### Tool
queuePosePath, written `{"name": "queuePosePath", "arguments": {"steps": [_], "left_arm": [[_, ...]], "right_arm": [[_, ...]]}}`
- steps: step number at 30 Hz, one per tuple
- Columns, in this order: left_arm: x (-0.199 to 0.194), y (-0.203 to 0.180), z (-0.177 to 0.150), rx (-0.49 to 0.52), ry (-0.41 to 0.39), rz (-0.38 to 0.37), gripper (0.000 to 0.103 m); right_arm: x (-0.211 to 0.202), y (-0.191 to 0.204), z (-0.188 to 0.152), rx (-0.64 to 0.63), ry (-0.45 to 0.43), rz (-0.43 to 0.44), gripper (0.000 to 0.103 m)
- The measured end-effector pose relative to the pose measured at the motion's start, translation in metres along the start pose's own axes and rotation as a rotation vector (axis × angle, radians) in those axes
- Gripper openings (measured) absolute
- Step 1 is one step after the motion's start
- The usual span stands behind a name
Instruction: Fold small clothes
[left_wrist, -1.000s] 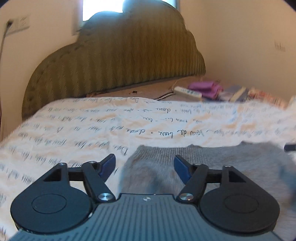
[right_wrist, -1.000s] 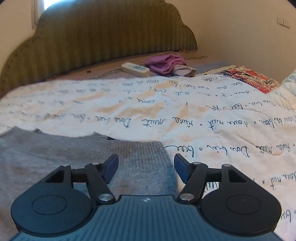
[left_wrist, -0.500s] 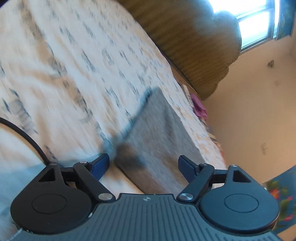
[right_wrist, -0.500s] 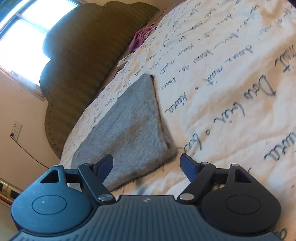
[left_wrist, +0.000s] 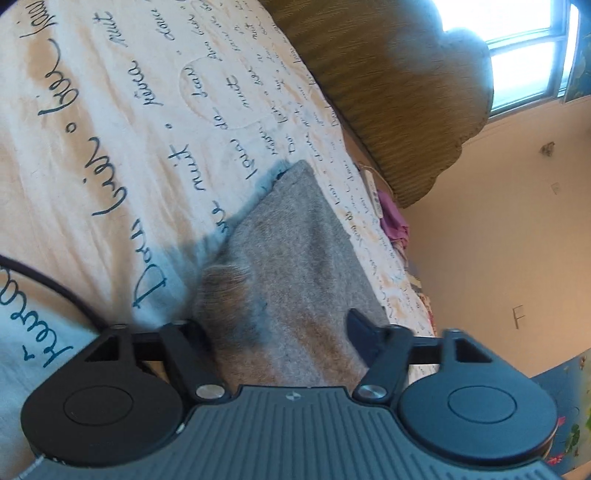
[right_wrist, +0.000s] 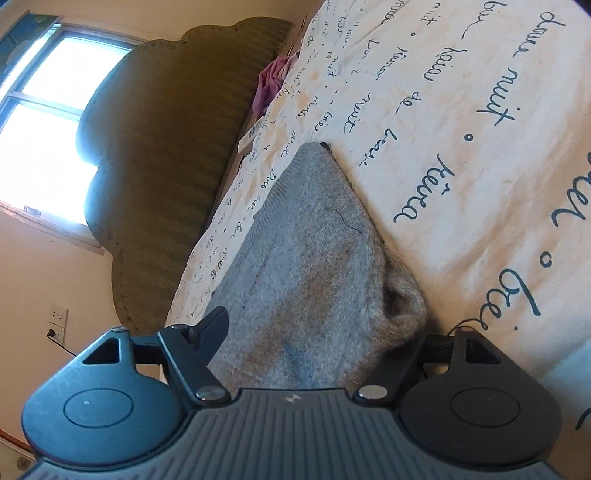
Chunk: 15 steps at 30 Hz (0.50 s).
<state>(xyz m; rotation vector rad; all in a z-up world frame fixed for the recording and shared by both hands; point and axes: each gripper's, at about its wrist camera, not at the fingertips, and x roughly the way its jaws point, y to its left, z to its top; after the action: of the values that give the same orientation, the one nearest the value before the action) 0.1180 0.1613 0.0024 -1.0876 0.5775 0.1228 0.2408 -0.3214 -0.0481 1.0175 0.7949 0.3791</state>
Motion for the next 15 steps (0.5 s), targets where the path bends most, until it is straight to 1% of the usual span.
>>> {"name": "queuePosePath", "arguments": {"steps": [1,2,3,5,8,9,10,11,12,13,14,15], "left_arm": [[0.0,0.004,0.0,-0.006,-0.003,0.006,0.058],[0.0,0.006,0.0,-0.009,-0.007,0.004,0.058],[-0.001,0.007,0.0,-0.008,-0.01,0.0,0.057],[0.0,0.005,-0.001,0.005,-0.014,0.008,0.057],[0.003,-0.001,-0.002,0.05,-0.025,0.043,0.055],[0.005,-0.003,-0.002,0.072,-0.032,0.064,0.048],[0.008,-0.006,-0.003,0.094,-0.031,0.09,0.038],[0.011,-0.008,-0.003,0.117,-0.023,0.116,0.031],[0.014,-0.008,-0.002,0.138,-0.01,0.134,0.019],[0.017,-0.008,-0.001,0.152,0.0,0.147,0.006],[0.018,-0.007,0.0,0.155,0.005,0.153,0.007],[0.017,-0.007,0.001,0.157,0.011,0.155,0.007]], "right_arm": [[0.001,-0.004,-0.001,0.008,0.011,0.001,0.056],[0.001,-0.008,-0.001,0.016,0.007,0.004,0.051],[-0.001,-0.013,-0.001,0.03,0.002,0.019,0.049],[-0.003,-0.017,0.0,0.062,-0.003,0.041,0.049],[-0.001,-0.018,0.002,0.078,-0.008,0.043,0.049],[0.0,-0.019,0.002,0.079,-0.012,0.037,0.046],[0.0,-0.019,0.002,0.083,-0.012,0.031,0.044],[0.001,-0.022,0.002,0.094,-0.013,0.026,0.036],[0.002,-0.025,0.001,0.105,-0.013,0.026,0.026],[0.005,-0.029,0.001,0.116,-0.008,0.025,0.02],[0.005,-0.035,-0.001,0.124,-0.005,0.024,0.01],[0.005,-0.038,-0.001,0.131,-0.007,0.033,0.006]]}}
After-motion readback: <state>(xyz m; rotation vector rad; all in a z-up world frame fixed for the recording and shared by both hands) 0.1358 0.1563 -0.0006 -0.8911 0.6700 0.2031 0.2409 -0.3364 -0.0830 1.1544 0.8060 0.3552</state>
